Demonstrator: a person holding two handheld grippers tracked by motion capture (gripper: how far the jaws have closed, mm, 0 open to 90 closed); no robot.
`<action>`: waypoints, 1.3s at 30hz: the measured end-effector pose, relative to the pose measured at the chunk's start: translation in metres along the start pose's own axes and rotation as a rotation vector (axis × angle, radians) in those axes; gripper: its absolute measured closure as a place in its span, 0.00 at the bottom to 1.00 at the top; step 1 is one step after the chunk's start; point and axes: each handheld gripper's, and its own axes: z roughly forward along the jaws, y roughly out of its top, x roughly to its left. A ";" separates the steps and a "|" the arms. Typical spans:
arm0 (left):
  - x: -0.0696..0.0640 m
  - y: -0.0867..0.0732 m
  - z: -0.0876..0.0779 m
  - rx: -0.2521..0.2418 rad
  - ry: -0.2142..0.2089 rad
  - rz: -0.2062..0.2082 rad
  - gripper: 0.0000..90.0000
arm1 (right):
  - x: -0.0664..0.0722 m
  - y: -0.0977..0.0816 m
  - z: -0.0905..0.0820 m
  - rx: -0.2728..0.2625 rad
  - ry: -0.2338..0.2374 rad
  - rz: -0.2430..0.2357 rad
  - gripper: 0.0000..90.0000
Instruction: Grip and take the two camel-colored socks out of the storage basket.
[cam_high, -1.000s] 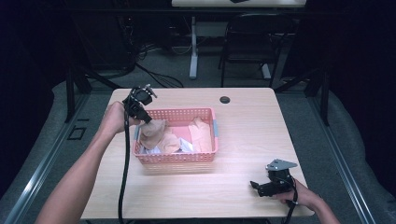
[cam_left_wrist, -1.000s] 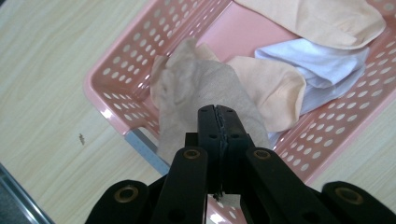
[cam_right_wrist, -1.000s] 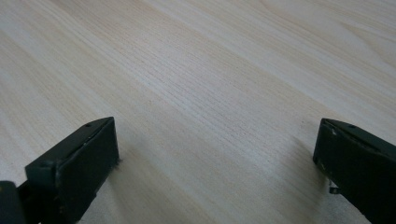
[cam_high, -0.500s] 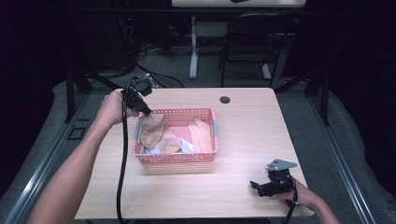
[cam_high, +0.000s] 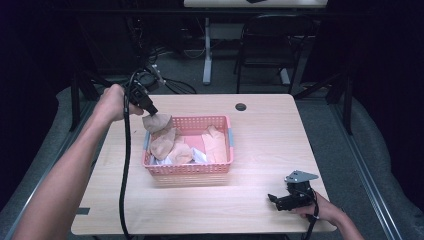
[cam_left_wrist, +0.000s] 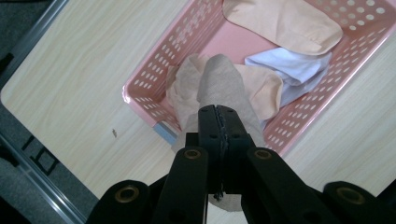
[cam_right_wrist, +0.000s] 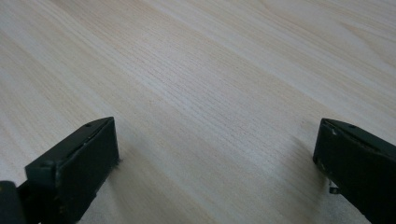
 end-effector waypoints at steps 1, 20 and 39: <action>0.001 0.000 -0.007 0.001 0.006 0.002 0.99 | 0.000 0.000 0.000 0.001 0.002 -0.001 0.00; 0.020 -0.030 -0.047 0.026 0.063 -0.054 0.99 | 0.000 0.000 0.000 0.000 0.000 -0.001 0.00; 0.047 -0.070 -0.056 0.054 0.076 -0.140 0.99 | 0.000 0.000 0.000 -0.004 -0.001 0.004 0.00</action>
